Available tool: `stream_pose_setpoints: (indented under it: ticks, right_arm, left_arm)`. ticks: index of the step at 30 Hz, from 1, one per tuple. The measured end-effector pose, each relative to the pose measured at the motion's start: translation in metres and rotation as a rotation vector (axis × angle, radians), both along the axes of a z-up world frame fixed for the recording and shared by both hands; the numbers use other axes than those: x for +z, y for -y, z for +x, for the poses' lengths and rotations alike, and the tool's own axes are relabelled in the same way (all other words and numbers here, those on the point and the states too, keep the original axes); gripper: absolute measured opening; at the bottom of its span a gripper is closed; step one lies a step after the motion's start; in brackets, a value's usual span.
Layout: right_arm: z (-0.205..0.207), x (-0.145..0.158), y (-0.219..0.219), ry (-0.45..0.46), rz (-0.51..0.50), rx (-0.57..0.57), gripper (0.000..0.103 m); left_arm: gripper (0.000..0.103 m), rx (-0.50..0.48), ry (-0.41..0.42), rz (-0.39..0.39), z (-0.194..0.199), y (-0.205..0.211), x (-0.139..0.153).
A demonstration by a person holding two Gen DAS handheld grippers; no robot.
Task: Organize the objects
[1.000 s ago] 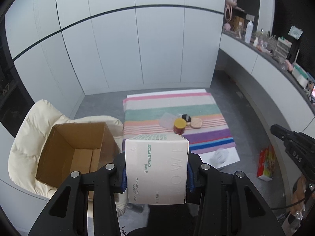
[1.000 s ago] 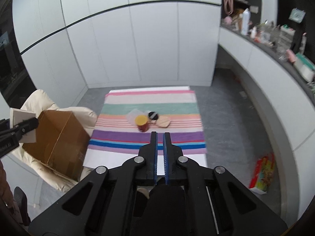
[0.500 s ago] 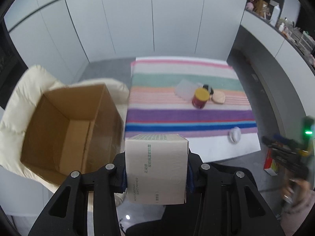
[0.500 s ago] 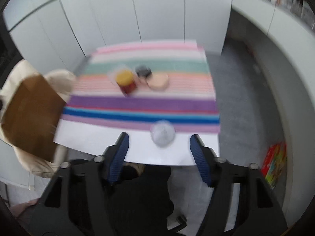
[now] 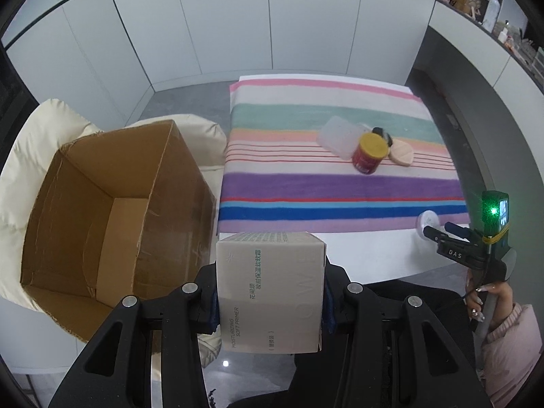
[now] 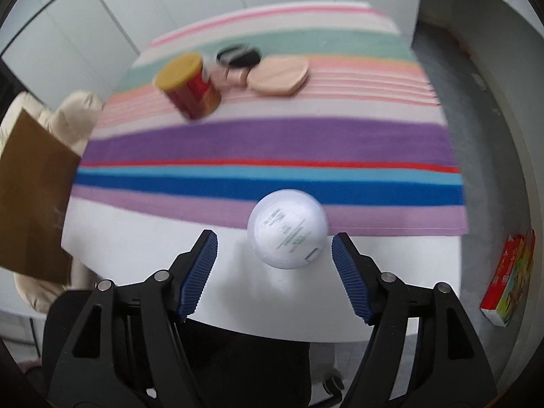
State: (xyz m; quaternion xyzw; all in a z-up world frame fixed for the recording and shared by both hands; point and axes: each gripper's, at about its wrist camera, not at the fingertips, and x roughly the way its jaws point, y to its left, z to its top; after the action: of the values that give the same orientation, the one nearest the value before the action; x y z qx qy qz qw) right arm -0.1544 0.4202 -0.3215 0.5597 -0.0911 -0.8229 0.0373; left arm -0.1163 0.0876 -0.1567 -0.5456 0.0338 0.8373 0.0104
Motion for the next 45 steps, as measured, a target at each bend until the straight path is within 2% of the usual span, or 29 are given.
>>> stream_pose_setpoints:
  ticks: [4, 10, 11, 12, 19, 23, 33, 38, 45]
  right_arm:
    - [-0.010, -0.008, 0.001, -0.002, 0.080, 0.005, 0.073]
    - [-0.017, -0.025, 0.006, 0.035, 0.112, 0.039, 0.072]
    - [-0.017, -0.027, 0.006, 0.041, 0.107, 0.038, 0.071]
    - [-0.017, -0.028, 0.006, 0.042, 0.108, 0.034, 0.060]
    - [-0.015, -0.024, -0.001, 0.033, 0.151, -0.008, 0.060]
    - [-0.011, -0.012, -0.005, 0.027, 0.130, -0.038, 0.060]
    - [0.001, 0.073, 0.004, -0.051, 0.163, -0.074, 0.060]
    - [0.015, 0.131, 0.018, -0.081, 0.149, -0.090, 0.060]
    - [0.052, 0.215, 0.054, -0.190, 0.158, -0.047, 0.060]
  left_arm:
    - [0.045, 0.009, 0.036, 0.004, -0.010, 0.003, -0.013]
    - [0.045, 0.005, 0.064, 0.007, -0.015, 0.003, -0.023]
    - [0.045, 0.004, 0.067, 0.009, -0.015, 0.003, -0.023]
    - [0.045, 0.004, 0.069, 0.010, -0.015, 0.003, -0.024]
    - [0.045, -0.003, 0.071, 0.004, -0.013, 0.000, -0.024]
    - [0.045, -0.002, 0.055, 0.001, -0.013, -0.001, -0.019]
    - [0.045, 0.006, 0.028, 0.013, -0.008, 0.003, -0.006]
    - [0.045, 0.006, 0.006, 0.020, -0.005, 0.005, 0.007]
    - [0.045, 0.017, -0.025, 0.039, 0.001, 0.009, 0.027]
